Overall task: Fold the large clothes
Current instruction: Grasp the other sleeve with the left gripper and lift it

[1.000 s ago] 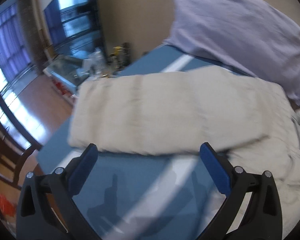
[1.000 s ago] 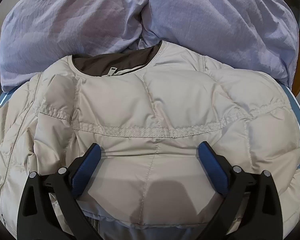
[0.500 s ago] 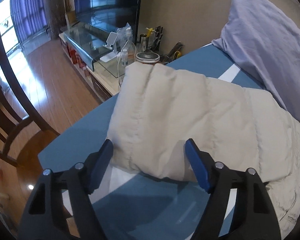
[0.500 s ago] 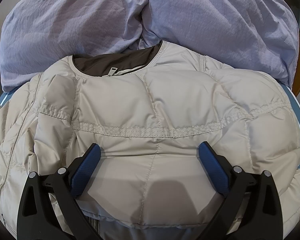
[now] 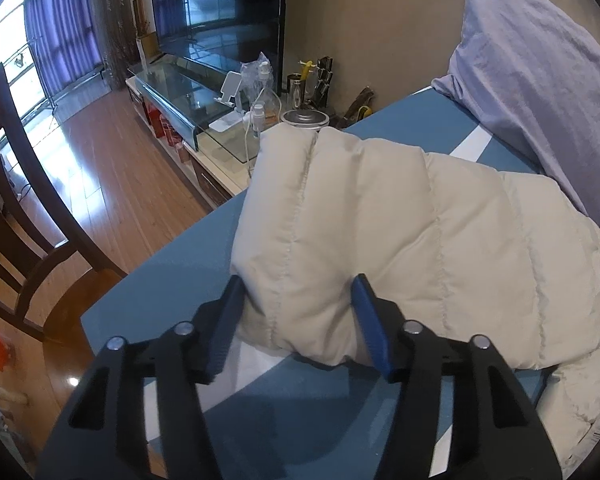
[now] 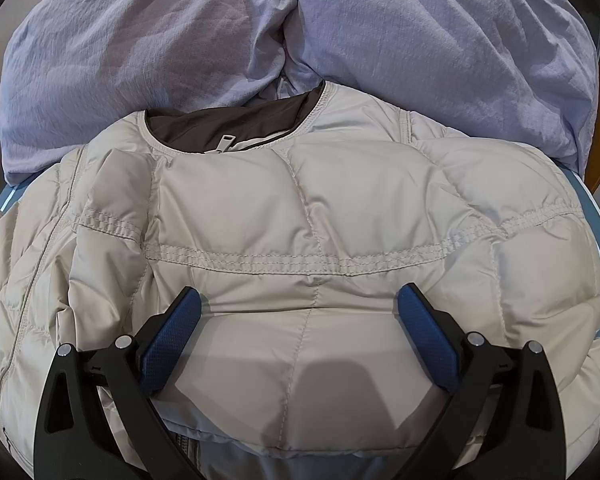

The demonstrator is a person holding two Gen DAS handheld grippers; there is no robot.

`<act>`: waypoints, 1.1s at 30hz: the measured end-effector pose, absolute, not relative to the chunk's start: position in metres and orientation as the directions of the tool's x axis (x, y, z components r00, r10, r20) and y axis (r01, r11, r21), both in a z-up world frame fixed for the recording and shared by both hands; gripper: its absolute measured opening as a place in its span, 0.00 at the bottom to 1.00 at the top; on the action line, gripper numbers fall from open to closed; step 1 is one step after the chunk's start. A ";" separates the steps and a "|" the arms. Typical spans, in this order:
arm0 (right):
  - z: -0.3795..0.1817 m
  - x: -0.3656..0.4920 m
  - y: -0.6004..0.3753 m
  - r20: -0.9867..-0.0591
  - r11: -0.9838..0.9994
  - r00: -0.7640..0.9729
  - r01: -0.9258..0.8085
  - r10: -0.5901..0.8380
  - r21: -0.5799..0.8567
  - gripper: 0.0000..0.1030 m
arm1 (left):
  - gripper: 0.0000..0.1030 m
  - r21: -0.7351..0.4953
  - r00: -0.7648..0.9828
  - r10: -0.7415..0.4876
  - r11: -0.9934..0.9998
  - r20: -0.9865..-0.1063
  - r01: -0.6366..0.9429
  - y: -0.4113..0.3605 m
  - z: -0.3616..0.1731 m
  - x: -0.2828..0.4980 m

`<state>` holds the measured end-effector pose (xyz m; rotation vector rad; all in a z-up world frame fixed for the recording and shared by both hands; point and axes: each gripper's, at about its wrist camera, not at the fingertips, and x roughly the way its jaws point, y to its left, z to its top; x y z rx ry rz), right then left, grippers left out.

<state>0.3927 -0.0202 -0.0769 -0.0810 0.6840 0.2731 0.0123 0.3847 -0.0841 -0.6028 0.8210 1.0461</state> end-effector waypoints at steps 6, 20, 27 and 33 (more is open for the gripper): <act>-0.077 0.393 -0.020 -0.634 0.961 0.741 -0.276 0.224 0.017 0.98 | 0.37 -0.056 0.261 0.511 0.382 -0.819 -0.923 0.386 -0.083 0.012; -0.077 0.393 -0.020 -0.633 0.960 0.740 -0.278 0.227 0.018 0.98 | 0.10 -0.082 0.295 0.528 0.389 -0.797 -0.918 0.384 -0.071 0.014; -0.077 0.393 -0.020 -0.633 0.960 0.739 -0.280 0.229 0.020 0.98 | 0.07 -0.161 0.383 0.538 0.414 -0.751 -0.896 0.376 -0.036 0.020; -0.077 0.393 -0.021 -0.633 0.959 0.739 -0.281 0.230 0.021 0.98 | 0.05 -0.206 0.511 0.537 0.527 -0.671 -0.825 0.344 0.019 0.055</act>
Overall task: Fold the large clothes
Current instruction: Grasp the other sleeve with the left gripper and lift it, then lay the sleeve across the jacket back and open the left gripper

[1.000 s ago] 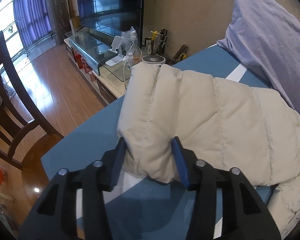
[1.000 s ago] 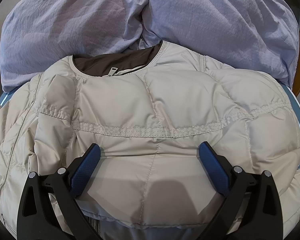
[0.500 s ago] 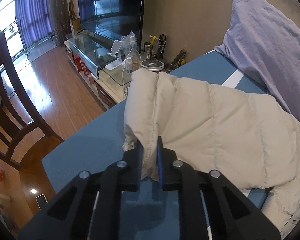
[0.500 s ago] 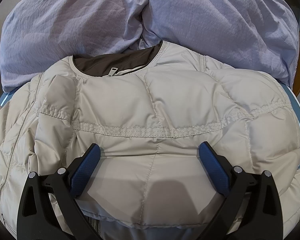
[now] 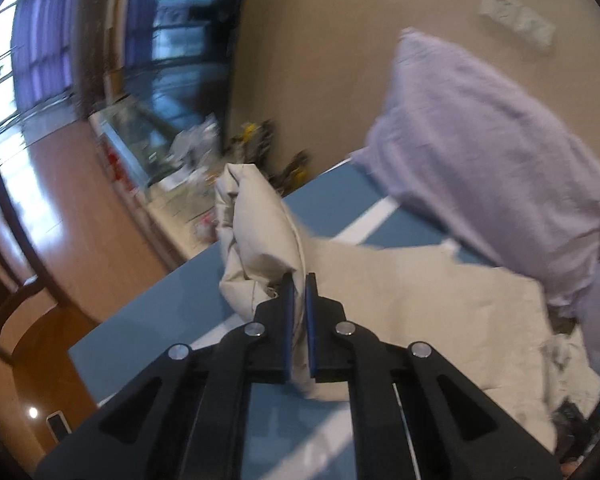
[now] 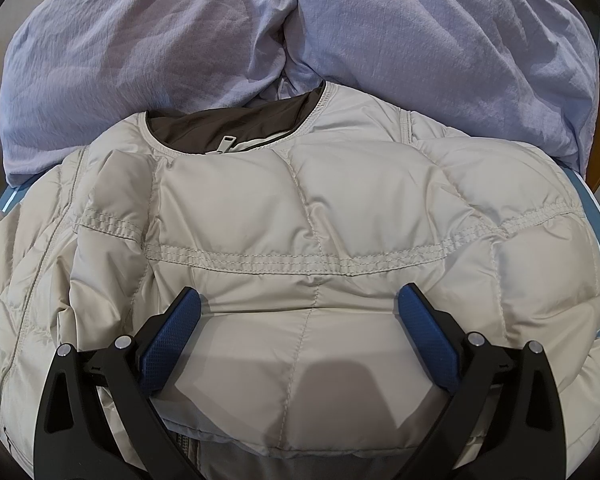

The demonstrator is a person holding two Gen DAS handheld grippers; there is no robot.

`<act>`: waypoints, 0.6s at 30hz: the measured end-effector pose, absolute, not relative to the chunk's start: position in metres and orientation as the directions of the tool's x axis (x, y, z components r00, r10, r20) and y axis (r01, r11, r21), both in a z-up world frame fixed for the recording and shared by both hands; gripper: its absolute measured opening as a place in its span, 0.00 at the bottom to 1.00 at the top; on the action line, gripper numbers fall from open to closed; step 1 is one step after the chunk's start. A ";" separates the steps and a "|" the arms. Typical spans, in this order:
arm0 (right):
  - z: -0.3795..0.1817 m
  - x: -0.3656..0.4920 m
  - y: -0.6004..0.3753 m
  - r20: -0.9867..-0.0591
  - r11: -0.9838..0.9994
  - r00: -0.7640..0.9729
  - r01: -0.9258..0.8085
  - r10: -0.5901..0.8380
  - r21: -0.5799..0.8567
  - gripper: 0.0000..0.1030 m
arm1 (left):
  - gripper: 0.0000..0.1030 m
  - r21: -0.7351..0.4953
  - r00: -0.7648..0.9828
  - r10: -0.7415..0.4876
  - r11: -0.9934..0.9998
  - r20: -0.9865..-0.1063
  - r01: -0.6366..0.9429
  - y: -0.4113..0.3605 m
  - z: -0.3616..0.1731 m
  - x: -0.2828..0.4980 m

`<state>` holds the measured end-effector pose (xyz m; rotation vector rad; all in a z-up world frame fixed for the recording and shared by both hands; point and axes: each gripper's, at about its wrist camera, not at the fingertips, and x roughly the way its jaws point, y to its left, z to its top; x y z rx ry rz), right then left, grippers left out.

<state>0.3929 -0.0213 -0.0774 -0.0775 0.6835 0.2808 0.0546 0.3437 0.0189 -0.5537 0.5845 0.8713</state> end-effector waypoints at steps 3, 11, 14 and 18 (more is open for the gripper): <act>-0.078 0.393 -0.022 -0.632 0.959 0.739 -0.281 0.232 0.022 0.98 | 0.04 -0.220 0.579 0.515 0.597 -0.633 -0.772 0.321 0.043 0.081; -0.078 0.391 -0.020 -0.631 0.958 0.739 -0.284 0.236 0.026 0.98 | 0.03 -0.277 0.739 0.341 0.771 -0.580 -0.573 0.241 0.078 0.162; -0.078 0.389 -0.020 -0.631 0.955 0.735 -0.293 0.247 0.033 0.98 | 0.02 -0.298 0.779 0.255 0.820 -0.573 -0.488 0.208 0.079 0.188; -0.075 0.385 -0.022 -0.644 0.950 0.722 -0.312 0.253 0.023 0.98 | 0.01 -0.285 0.798 0.167 0.875 -0.579 -0.390 0.161 0.071 0.216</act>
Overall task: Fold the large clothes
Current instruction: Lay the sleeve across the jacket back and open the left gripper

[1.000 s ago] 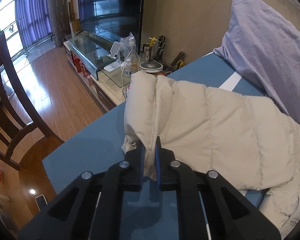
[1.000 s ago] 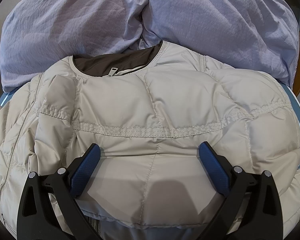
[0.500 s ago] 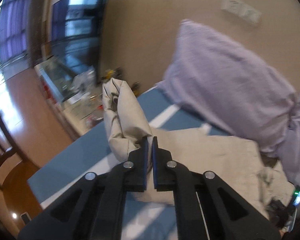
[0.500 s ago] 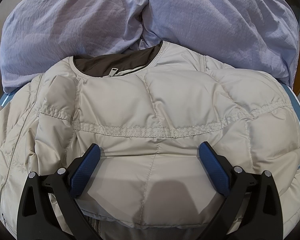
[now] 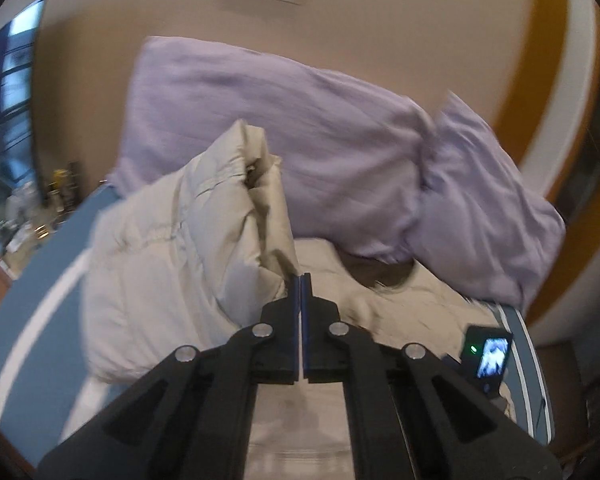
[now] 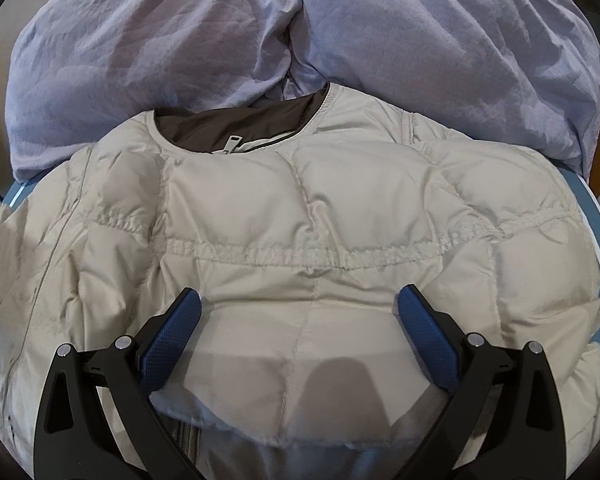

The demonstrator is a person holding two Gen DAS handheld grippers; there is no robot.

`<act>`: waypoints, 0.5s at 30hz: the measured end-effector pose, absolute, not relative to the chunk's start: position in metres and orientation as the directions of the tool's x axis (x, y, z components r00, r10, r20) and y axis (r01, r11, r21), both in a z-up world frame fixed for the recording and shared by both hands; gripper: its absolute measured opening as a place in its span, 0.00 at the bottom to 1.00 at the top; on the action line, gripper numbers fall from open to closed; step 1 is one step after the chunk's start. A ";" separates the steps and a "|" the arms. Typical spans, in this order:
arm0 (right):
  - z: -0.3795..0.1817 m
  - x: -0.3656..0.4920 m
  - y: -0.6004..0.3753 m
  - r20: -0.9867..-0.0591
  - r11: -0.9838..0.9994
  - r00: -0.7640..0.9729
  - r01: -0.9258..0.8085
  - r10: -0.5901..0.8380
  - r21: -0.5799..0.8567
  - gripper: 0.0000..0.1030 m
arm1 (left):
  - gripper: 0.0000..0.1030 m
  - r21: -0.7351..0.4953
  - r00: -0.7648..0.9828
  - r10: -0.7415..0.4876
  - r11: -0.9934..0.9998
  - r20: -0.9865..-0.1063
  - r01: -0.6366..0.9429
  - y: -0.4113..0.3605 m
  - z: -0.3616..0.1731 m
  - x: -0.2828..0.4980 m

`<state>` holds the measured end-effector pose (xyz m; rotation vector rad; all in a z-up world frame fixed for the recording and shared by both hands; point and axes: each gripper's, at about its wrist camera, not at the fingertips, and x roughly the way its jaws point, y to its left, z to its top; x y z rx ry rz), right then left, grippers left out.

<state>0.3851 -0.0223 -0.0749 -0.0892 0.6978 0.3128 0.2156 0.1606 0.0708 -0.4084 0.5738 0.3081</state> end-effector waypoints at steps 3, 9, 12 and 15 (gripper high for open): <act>-0.067 0.377 -0.034 -0.635 0.950 0.729 -0.311 0.254 0.024 0.98 | 0.01 -0.286 0.797 0.092 0.904 -0.596 -0.318 0.129 0.059 0.239; -0.052 0.365 -0.068 -0.584 0.965 0.784 -0.263 0.211 -0.004 0.98 | 0.01 -0.301 0.773 -0.028 0.929 -0.633 -0.214 0.079 0.033 0.270; -0.052 0.364 -0.083 -0.568 0.972 0.806 -0.230 0.165 -0.043 0.98 | 0.01 -0.316 0.748 -0.081 0.932 -0.658 -0.177 0.060 0.017 0.283; -0.053 0.362 -0.099 -0.550 0.979 0.825 -0.194 0.130 -0.060 0.98 | 0.01 -0.320 0.718 -0.109 0.933 -0.687 -0.164 0.045 -0.001 0.297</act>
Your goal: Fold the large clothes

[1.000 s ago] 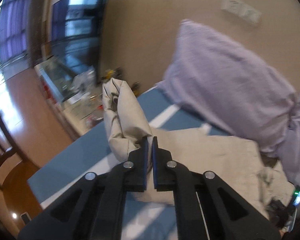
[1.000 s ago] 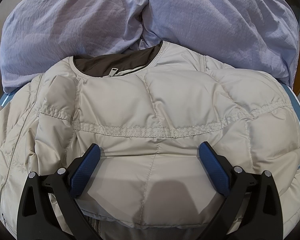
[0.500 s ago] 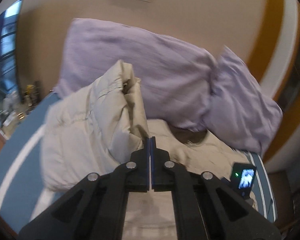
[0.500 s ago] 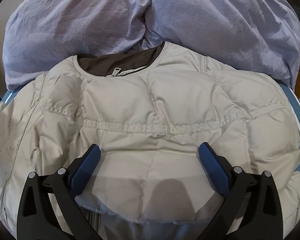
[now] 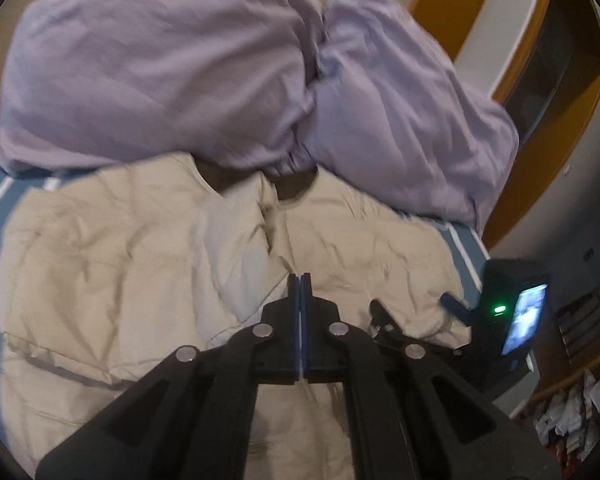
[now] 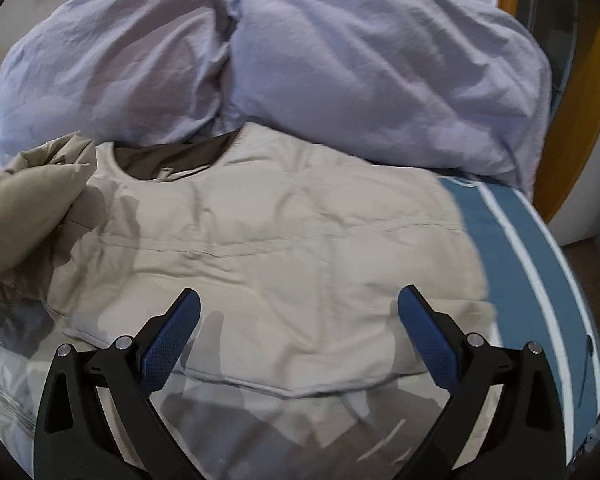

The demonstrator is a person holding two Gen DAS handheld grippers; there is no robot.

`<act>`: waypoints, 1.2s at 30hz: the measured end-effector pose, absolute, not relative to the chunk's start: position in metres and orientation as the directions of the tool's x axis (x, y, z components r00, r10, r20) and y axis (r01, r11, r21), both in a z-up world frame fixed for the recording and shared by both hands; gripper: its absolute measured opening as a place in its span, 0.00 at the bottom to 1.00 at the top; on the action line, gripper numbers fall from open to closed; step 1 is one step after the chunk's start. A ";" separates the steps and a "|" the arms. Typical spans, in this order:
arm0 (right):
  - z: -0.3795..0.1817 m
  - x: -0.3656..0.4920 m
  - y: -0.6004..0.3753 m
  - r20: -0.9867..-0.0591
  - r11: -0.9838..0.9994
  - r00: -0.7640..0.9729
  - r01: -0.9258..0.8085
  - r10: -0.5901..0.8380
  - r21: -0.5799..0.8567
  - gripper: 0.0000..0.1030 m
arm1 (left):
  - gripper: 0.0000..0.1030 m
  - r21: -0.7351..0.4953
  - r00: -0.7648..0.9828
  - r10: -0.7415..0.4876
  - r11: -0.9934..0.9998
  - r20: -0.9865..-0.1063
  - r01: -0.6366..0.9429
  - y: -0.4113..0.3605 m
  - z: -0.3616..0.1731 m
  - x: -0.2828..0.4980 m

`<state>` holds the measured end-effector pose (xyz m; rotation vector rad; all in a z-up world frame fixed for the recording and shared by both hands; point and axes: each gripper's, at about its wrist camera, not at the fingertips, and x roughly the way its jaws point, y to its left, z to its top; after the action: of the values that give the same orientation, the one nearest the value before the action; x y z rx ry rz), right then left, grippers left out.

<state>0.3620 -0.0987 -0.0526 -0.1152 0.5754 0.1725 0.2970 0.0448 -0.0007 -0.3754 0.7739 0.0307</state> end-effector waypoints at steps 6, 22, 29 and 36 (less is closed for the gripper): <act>-0.051 0.360 -0.122 -0.538 0.984 0.835 -0.171 0.117 -0.051 0.98 | 0.06 -0.304 0.656 -0.126 0.939 -0.744 -0.164 0.026 -0.031 0.309; -0.029 0.341 -0.103 -0.510 0.961 0.826 -0.275 0.239 0.006 0.93 | 0.63 -0.244 0.711 -0.050 0.954 -0.701 -0.173 0.053 -0.005 0.262; -0.024 0.335 -0.090 -0.520 0.941 0.792 -0.327 0.320 0.082 0.88 | 0.63 -0.206 0.698 0.018 0.950 -0.716 -0.236 0.079 -0.011 0.247; -0.031 0.341 -0.066 -0.556 0.856 0.652 -0.416 0.516 0.307 0.73 | 0.63 -0.135 0.674 0.117 0.941 -0.729 -0.309 0.106 -0.021 0.232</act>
<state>0.3410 -0.0656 -0.0313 0.1568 0.6791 0.5310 0.2320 0.1058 -0.0213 -0.2575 0.7969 0.2427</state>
